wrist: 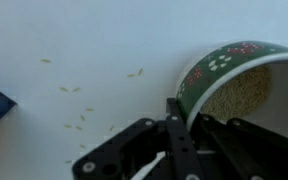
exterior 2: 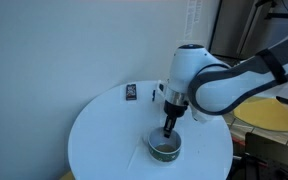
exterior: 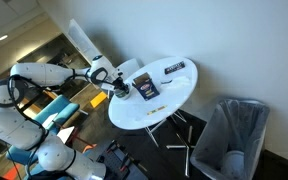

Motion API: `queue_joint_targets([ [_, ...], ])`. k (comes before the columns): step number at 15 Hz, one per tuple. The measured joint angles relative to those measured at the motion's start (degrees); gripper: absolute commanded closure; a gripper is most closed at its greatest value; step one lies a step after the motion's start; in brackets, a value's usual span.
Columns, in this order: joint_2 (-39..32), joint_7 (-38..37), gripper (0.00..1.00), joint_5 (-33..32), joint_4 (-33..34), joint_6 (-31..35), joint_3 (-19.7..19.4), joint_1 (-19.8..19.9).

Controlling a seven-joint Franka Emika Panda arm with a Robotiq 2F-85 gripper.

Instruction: Move the mug forward slightly

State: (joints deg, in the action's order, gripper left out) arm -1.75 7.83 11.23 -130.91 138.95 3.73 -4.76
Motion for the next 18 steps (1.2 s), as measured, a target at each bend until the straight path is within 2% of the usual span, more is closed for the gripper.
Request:
queue_joint_targets([
  [5, 0.3, -0.6, 0.97, -1.0, 0.7, -4.4, 0.0, 0.0],
  [11, 4.5, -6.1, 0.97, -7.0, 0.1, -12.7, 0.0, 0.1],
  [18, 13.8, -10.3, 0.97, -8.1, -7.1, -15.3, -0.5, 0.8],
])
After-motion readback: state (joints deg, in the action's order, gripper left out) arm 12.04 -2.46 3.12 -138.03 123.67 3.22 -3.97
